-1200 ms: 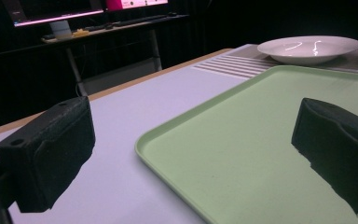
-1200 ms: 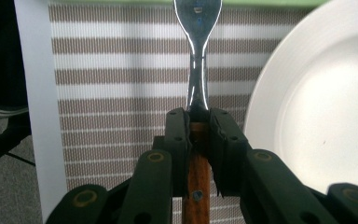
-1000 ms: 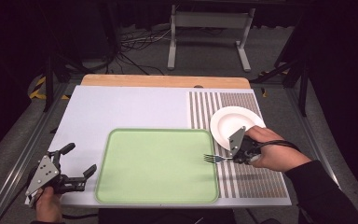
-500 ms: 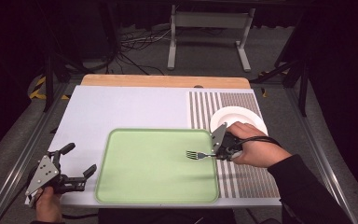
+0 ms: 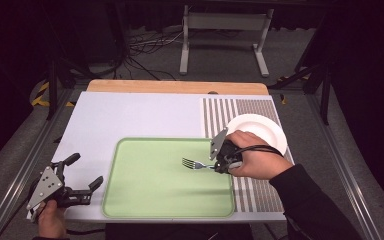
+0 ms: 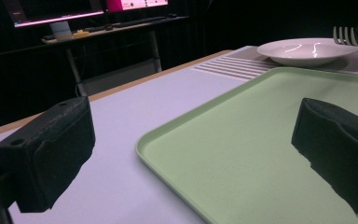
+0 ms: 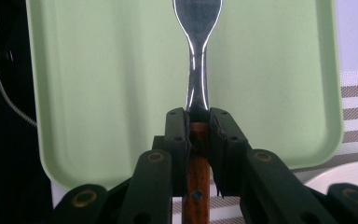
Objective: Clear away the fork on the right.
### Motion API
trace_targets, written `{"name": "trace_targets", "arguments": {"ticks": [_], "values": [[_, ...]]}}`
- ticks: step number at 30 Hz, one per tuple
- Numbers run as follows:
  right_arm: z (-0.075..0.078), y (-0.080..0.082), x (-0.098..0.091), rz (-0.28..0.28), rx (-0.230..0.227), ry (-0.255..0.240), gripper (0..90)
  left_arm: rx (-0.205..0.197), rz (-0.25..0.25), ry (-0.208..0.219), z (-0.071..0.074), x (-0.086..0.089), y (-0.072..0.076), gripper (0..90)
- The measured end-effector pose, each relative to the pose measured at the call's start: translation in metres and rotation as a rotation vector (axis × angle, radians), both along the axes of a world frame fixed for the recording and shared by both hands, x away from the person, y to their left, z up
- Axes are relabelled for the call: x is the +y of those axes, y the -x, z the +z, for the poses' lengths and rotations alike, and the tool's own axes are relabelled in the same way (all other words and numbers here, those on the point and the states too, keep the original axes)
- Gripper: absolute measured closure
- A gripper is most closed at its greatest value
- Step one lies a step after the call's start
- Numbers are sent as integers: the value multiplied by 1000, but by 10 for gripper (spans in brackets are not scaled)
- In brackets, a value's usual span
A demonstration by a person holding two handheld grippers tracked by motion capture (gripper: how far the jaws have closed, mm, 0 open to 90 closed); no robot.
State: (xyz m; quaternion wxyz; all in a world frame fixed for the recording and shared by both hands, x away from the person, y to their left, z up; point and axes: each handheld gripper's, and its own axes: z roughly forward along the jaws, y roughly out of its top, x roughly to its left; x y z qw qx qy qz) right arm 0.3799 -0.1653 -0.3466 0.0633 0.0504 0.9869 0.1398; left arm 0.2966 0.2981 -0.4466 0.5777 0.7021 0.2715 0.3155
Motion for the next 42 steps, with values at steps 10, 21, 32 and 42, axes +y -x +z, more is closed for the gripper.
{"name": "trace_targets", "arguments": {"ticks": [10, 21, 32, 42], "values": [[-3, 2, 12, -252, 90, -75, 784, -3, -1, 0, 0, 0, 0, 1], [-5, 7, 21, -483, 140, -136, 784, -3, -1, -1, 0, 0, 0, 1], [-12, 6, 27, -634, 148, -129, 784, -3, -2, -3, 0, 0, 0, 1], [-19, 3, 29, -705, 161, -127, 784, -3, -1, -2, 0, 0, 0, 1]]}}
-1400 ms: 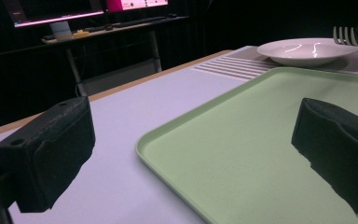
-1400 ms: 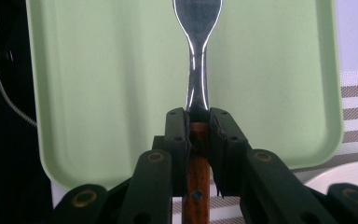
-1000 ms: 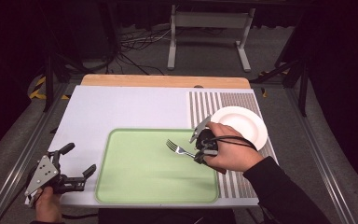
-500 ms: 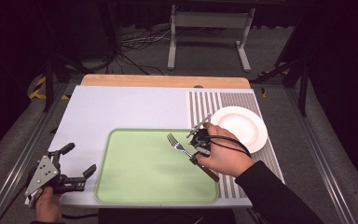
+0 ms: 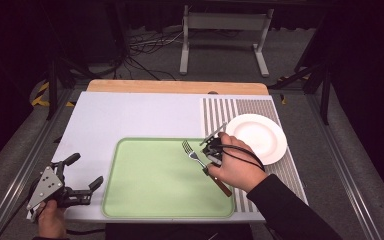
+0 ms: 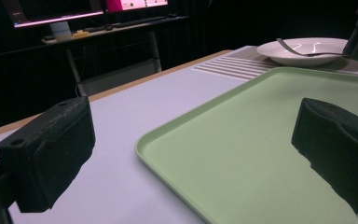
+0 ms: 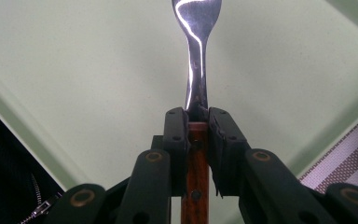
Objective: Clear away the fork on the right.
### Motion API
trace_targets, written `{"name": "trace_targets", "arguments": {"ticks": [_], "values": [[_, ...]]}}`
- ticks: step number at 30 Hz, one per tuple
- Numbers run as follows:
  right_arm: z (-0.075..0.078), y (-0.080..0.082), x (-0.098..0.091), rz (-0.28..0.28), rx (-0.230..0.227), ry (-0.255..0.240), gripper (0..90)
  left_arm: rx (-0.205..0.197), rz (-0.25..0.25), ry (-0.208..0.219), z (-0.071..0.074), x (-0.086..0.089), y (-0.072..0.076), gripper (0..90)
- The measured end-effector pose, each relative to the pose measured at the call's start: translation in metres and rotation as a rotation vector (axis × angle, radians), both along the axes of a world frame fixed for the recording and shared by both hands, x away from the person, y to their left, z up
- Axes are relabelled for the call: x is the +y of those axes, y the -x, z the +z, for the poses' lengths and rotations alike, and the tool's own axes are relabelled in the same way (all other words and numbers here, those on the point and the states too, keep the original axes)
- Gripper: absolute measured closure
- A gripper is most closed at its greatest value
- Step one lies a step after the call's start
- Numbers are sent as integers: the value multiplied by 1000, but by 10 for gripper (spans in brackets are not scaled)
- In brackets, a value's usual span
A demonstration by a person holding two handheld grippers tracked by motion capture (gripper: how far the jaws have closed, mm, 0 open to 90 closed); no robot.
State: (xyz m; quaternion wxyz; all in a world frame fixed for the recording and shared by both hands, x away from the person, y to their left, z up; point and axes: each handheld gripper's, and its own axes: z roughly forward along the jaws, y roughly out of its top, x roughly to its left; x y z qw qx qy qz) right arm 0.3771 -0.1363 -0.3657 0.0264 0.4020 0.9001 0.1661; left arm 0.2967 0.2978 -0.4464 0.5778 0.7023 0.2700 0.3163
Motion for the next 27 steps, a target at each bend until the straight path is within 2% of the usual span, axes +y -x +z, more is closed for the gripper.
{"name": "trace_targets", "arguments": {"ticks": [4, 6, 19, 27], "values": [[-7, -2, 0, -20, 7, 7, 783, -2, 1, 0, 0, 0, 0, 1], [-11, -2, 1, -40, 27, 8, 784, -2, 0, 0, 0, 0, 0, 1], [-30, -2, 3, -68, 74, 38, 782, 5, 5, 1, 0, 1, 0, 1], [-37, -3, 4, -84, 95, 51, 781, 4, 7, 4, 0, 0, 0, 1]]}}
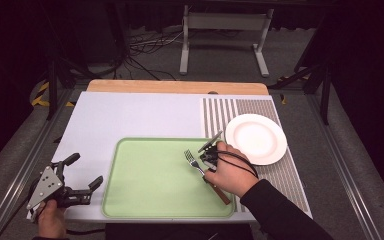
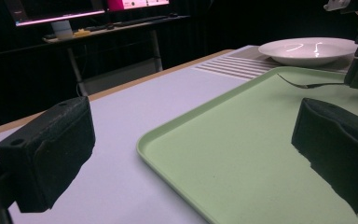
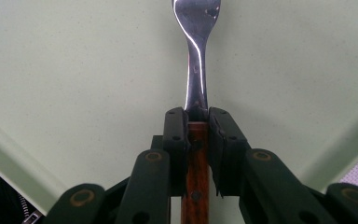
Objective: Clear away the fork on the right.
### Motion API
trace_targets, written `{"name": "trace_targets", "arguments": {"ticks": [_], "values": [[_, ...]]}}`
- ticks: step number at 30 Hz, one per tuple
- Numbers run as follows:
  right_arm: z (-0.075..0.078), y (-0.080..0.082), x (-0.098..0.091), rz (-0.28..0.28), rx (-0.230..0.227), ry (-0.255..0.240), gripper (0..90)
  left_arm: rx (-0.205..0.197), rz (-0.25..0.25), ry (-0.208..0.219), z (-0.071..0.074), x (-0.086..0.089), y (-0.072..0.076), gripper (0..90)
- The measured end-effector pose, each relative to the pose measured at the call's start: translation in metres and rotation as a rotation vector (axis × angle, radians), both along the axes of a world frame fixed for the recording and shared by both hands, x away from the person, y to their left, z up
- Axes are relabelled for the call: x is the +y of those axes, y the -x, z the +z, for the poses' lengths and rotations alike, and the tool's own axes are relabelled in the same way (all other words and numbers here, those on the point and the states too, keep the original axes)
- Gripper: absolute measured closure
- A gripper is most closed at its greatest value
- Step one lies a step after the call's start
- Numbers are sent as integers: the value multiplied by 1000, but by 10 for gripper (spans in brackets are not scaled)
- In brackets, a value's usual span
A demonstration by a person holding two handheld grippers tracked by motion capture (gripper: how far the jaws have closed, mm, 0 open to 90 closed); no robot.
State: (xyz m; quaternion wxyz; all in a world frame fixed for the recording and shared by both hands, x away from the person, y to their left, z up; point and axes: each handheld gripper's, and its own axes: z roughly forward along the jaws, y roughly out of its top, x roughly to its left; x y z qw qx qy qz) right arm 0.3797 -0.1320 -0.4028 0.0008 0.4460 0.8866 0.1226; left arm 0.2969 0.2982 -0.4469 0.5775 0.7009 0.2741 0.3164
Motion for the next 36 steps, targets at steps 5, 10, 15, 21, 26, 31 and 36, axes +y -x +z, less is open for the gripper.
{"name": "trace_targets", "arguments": {"ticks": [5, 10, 15, 21, 26, 31, 36], "values": [[-4, -1, 1, -4, 13, 9, 781, 3, -3, -2, 0, 0, 0, 1], [-7, -1, 2, -10, 23, 15, 781, 4, -1, 1, 0, 0, 0, 1], [-8, -1, 3, -14, 28, 17, 780, 5, -2, 0, 0, 0, 0, 1], [-9, -2, 3, -9, 33, 21, 777, 5, -1, 0, 0, 0, 0, 1], [-10, -1, 3, 1, 35, 20, 748, 5, -1, -1, 0, 0, 0, 1], [-8, -2, 4, 4, 19, 9, 688, 3, 0, 1, 0, 0, 0, 1], [-5, -2, 3, 10, -15, -42, 544, 2, -1, 0, 0, 0, 0, 1]]}}
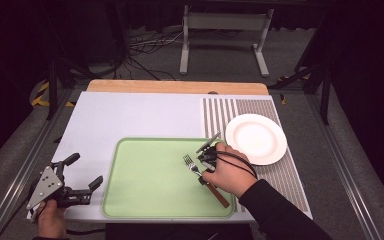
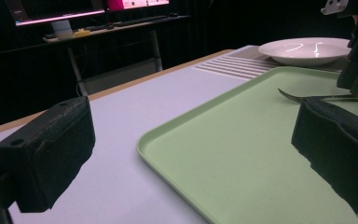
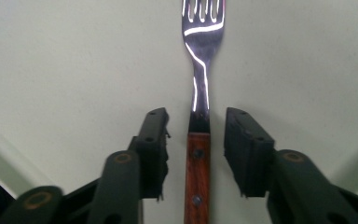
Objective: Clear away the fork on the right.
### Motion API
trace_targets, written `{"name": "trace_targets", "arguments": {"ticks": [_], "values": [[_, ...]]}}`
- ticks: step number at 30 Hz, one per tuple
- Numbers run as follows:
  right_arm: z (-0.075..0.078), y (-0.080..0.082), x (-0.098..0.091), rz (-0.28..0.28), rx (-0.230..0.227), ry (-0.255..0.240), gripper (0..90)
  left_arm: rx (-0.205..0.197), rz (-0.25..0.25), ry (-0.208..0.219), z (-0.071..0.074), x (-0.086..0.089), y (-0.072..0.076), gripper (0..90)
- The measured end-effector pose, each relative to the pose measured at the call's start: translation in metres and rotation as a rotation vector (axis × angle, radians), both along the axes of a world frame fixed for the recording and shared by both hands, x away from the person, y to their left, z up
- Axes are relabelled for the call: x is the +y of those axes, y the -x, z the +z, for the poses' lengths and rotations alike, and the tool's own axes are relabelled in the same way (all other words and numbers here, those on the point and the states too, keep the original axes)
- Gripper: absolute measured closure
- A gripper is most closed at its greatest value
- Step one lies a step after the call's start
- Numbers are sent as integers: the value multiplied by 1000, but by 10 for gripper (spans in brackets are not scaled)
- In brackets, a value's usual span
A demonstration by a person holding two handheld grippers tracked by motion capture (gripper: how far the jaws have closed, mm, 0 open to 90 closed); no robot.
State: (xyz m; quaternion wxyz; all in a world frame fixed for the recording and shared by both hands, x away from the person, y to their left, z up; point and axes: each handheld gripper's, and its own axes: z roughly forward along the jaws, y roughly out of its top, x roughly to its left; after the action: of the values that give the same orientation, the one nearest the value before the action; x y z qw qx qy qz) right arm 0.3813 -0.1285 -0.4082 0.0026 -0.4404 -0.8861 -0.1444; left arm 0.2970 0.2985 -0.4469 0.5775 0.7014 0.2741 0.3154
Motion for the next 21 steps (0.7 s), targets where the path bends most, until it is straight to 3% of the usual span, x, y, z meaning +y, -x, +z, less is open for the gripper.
{"name": "trace_targets", "arguments": {"ticks": [3, 4, 5, 7, 12, 14, 16, 17, 19, 21], "values": [[2, 0, 0, 7, -31, -47, 427, 3, -1, 0, 0, 0, 0, 1], [2, 0, 0, 7, -31, -47, 427, 3, -1, 0, 0, 0, 0, 1], [2, -1, 1, 35, -84, -82, 346, 2, 0, 0, 0, 0, 0, 1], [2, -2, 3, 63, -136, -109, 285, 1, 1, 1, 0, 0, 0, 1], [-1, -3, 7, 123, -193, -178, 221, 1, 0, 1, 0, 0, 0, 1], [-2, -4, 8, 156, -218, -183, 259, 1, 0, 1, 0, 0, 0, 1], [-2, -4, 10, 191, -225, -188, 408, 1, 0, 0, 0, 0, 0, 1], [-1, -4, 11, 193, -219, -186, 454, 1, 0, 1, 0, 0, 0, 1], [-1, -2, 13, 195, -219, -185, 630, 2, -1, -1, 0, 0, 0, 1], [-2, -3, 15, 213, -238, -171, 739, 1, -2, -2, 0, 0, 0, 1]]}}
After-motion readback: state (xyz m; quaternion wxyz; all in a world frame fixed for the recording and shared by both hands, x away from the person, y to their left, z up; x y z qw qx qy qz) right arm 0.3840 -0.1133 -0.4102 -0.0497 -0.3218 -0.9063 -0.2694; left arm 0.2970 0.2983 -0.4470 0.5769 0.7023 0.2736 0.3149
